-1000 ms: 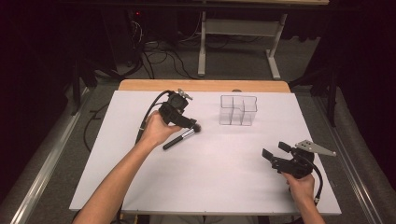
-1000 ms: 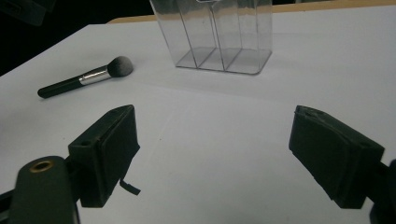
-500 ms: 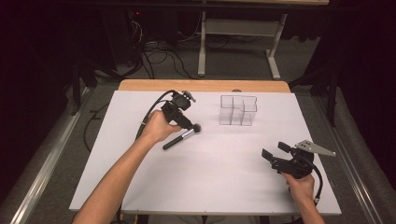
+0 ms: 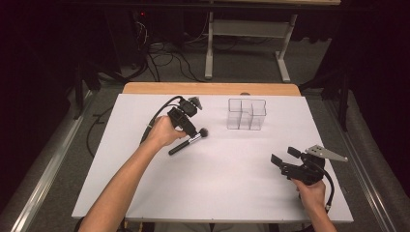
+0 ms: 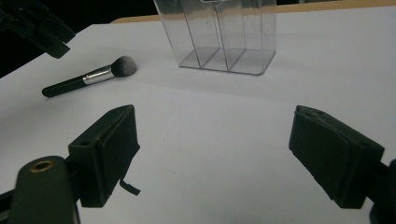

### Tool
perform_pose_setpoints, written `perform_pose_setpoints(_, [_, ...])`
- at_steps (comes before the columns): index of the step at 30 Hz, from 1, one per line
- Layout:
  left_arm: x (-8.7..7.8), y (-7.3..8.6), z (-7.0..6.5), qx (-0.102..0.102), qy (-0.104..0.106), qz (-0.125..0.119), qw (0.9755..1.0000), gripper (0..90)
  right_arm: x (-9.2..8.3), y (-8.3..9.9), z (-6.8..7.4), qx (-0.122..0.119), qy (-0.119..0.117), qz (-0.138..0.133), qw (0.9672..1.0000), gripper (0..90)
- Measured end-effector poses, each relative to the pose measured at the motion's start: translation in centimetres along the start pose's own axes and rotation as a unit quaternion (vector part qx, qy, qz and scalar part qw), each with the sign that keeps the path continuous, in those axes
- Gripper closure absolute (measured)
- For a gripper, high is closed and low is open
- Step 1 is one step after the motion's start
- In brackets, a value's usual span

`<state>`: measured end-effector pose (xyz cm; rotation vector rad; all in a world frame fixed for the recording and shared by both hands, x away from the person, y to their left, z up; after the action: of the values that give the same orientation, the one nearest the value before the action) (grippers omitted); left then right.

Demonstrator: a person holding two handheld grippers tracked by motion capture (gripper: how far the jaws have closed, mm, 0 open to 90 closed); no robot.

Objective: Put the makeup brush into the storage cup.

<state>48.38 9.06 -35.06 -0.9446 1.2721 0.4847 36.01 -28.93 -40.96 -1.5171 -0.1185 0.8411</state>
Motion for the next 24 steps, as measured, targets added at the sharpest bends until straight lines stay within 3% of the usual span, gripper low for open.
perform_pose_setpoints(5, [1.0,0.2,0.1,0.003,0.0,0.024,0.9997,45.3,0.0,0.0,-0.1,0.001,0.0,0.0,1.0,17.2])
perform_pose_setpoints(17, [2.8,1.0,0.3,0.0,0.006,0.049,0.9988,47.6,0.0,0.0,-0.1,0.0,-0.001,0.001,1.0,17.2])
perform_pose_setpoints(24, [3.4,1.5,0.7,-0.006,0.009,0.051,0.9986,49.9,0.1,0.0,0.0,-0.001,-0.003,0.003,1.0,17.3])
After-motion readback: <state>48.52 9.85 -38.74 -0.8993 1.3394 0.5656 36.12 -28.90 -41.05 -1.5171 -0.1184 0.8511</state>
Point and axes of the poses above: each handheld gripper's, and its own axes: x roughly forward along the jaws, y roughly out of its underside, z roughly to its left, the point moved 1 cm from there along x, roughly forward along the jaws, and after that the axes turned 7 degrees about -x, right-handed, at the moved point
